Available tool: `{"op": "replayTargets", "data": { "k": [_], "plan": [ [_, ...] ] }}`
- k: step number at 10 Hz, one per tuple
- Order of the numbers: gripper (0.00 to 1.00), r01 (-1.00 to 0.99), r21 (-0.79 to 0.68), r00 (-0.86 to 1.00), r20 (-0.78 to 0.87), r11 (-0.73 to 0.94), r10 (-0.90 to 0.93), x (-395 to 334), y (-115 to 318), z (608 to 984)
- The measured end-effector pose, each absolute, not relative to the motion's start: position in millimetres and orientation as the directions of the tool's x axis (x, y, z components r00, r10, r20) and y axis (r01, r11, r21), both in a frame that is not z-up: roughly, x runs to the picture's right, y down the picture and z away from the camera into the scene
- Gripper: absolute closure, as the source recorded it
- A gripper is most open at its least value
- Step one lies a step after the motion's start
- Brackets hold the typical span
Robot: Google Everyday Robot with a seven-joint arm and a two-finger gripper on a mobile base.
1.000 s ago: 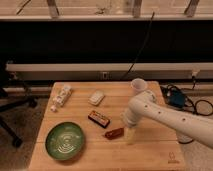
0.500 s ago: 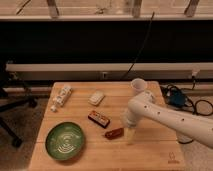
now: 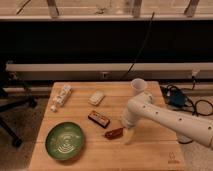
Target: Place the pepper on the white sponge
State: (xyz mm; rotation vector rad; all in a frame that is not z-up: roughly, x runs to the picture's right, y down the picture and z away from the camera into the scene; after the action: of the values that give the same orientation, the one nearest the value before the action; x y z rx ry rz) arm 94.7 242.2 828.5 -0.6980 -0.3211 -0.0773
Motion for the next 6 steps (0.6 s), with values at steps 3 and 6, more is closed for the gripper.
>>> {"op": "replayTargets", "data": {
  "k": [3,6],
  "plan": [
    [0.55,0.204,-0.615,0.938,0.346,0.761,0.028,90.6,246.8,833.7],
    [0.87,0.207,-0.618,0.937,0.347,0.759,0.027,91.0,242.9,827.7]
  ]
}}
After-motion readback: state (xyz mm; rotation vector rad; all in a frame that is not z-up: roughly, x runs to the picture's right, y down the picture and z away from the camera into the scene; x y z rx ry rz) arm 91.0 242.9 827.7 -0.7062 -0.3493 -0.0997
